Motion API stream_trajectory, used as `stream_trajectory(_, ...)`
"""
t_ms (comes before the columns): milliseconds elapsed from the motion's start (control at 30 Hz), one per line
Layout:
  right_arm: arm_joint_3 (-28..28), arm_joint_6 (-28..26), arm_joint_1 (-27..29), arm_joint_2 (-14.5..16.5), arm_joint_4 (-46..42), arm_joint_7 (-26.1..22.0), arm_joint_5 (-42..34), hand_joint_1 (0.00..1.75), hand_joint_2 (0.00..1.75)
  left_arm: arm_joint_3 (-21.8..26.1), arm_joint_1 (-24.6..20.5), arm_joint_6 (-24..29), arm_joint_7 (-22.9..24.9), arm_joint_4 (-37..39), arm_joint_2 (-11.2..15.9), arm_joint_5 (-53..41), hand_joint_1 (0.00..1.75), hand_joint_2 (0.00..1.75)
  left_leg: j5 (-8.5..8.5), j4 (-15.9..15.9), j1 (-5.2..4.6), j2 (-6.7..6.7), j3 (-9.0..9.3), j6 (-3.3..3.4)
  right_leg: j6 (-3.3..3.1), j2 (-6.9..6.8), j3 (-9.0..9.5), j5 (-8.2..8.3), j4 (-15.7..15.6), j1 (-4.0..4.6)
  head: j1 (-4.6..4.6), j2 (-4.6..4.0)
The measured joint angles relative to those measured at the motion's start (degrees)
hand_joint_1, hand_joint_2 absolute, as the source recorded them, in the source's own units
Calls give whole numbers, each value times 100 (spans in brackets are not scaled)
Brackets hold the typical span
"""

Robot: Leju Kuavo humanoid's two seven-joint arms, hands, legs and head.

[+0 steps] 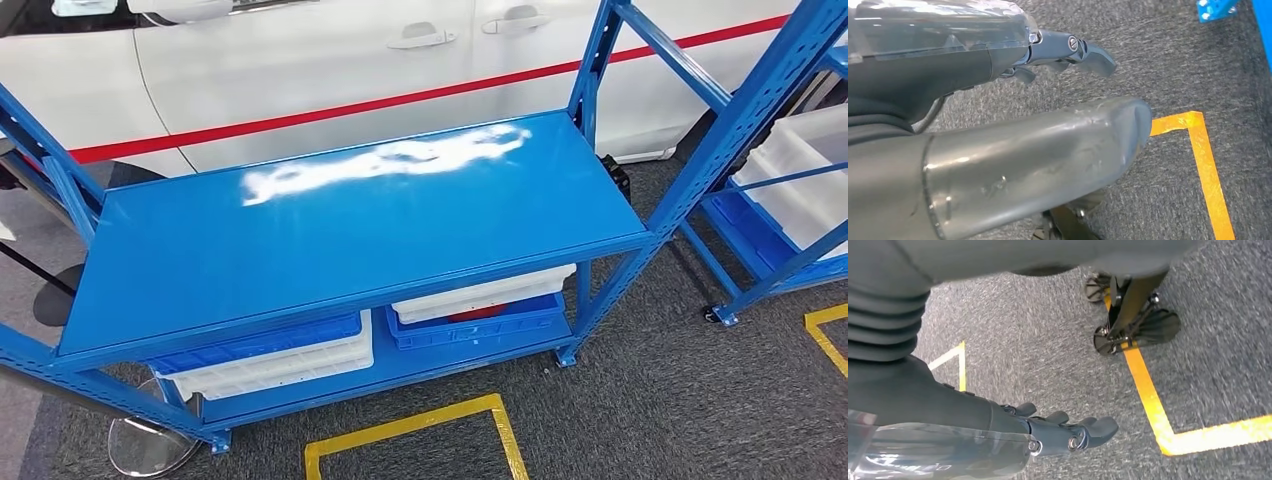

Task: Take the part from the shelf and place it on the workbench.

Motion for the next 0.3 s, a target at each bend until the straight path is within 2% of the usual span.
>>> stream_trajectory(33, -1, 2, -5, 1, -2, -1, -1, 0, 0, 10, -8, 5, 8, 1, -6, -2, 0, 175, 39, -221, 7, -12, 102, 30, 21, 8, -7, -13, 18, 16, 1, 0)
stream_trajectory(133, -2, 14, -12, -4, -5, 5, -2, 0, 131, 38, -21, 35, 36, 2, -17, -8, 0, 175, 31, -309, -19, -31, 128, 142, 69, 23, -20, -15, 25, 38, 13, 0)
stream_trajectory(167, -3, 23, -12, -4, -5, 12, -3, 0, 175, 43, -21, 46, 47, 2, -17, -15, 0, 175, 40, -309, -29, -31, 127, 140, 80, 24, -17, -10, 18, 32, 13, 0)
stream_trajectory(300, -5, 63, -17, -4, -5, 46, -2, 0, 175, 56, -25, 73, 82, 1, -17, -48, 0, 175, 34, -307, -57, -31, 126, 175, 110, 26, -9, 2, -5, 8, 13, 0)
